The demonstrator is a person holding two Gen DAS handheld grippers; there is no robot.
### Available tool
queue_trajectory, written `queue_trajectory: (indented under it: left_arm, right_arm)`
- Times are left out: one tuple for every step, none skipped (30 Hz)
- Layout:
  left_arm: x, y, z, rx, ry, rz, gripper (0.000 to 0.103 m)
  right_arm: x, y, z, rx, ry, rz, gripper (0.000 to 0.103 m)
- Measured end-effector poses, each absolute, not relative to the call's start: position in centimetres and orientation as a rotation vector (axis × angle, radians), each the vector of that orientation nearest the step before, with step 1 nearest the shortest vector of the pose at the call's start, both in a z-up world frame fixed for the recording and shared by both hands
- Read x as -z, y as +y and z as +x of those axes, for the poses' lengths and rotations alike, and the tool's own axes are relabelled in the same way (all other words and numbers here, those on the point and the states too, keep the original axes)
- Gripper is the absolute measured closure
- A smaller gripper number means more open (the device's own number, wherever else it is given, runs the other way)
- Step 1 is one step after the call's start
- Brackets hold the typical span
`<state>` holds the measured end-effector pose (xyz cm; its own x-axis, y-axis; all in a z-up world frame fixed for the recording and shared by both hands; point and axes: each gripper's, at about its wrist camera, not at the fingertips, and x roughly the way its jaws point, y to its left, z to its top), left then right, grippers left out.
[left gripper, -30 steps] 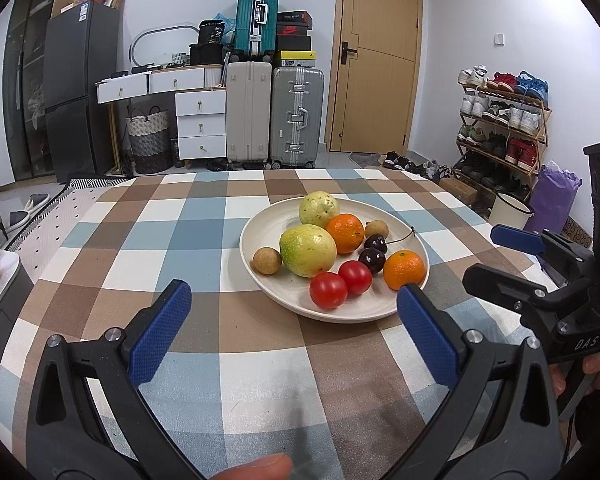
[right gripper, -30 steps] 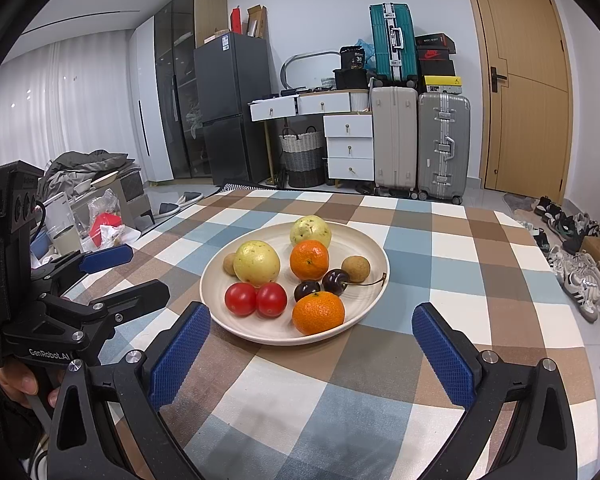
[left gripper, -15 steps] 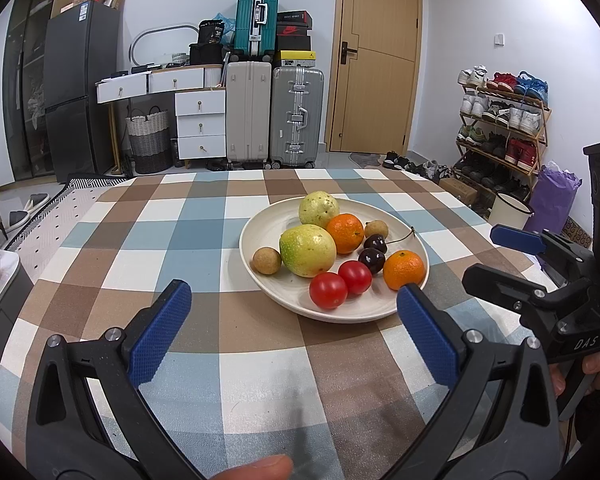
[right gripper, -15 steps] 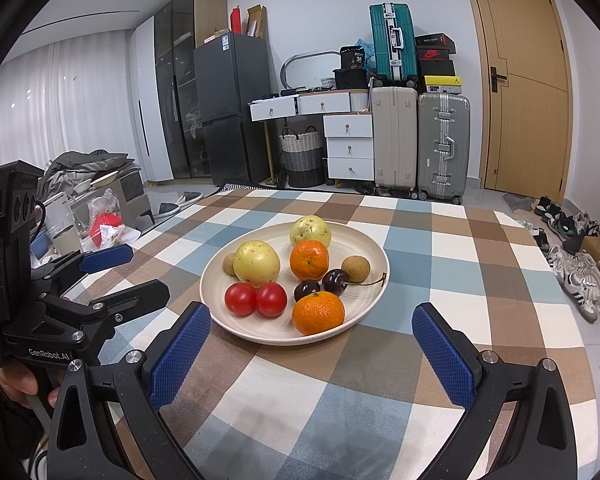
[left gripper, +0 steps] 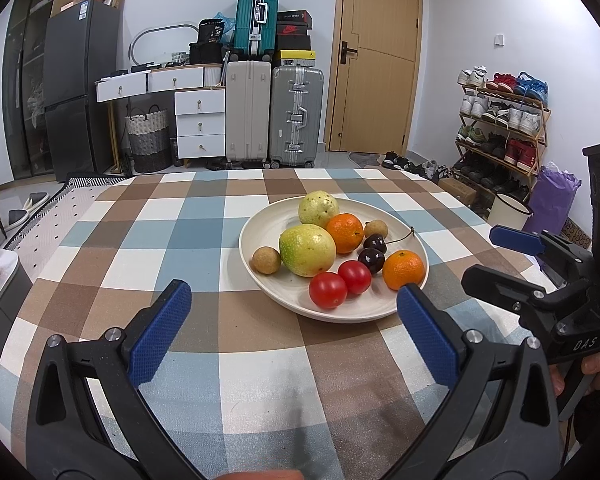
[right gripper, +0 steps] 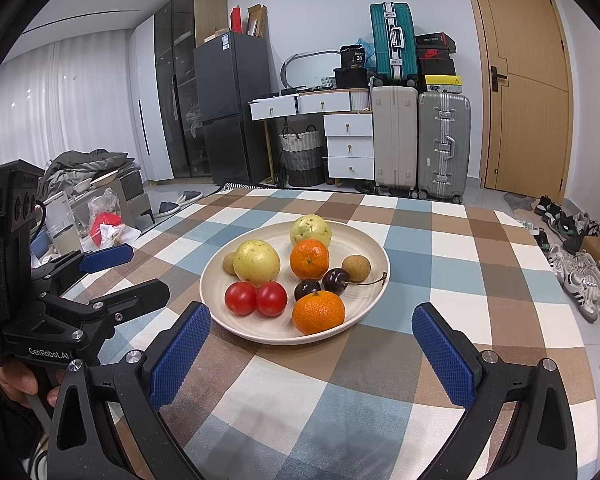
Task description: Organize fruits
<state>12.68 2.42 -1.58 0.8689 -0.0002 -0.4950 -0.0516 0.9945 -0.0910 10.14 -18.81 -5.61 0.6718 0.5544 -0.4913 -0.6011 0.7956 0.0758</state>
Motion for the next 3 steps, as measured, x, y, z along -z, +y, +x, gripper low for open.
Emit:
queue_trajectory:
  left_arm:
    - [1.54, 2.36, 12.68, -0.028, 0.517, -0.104, 0.0]
    - [1.54, 2.35, 12.66, -0.031, 0.52, -0.105, 0.0]
    - [1.5, 2.33, 12.67, -0.033, 0.522, -0.107, 0.0]
  right_arm:
    - [5.62, -18.8, 10.13, -0.652, 0.521, -0.095, 0.0]
    - [5.62, -18.79, 10.12, -0.652, 0.521, -0.095, 0.0]
    - [5.61, -18.81, 10.14, -0.652, 0.522, -0.095, 0.0]
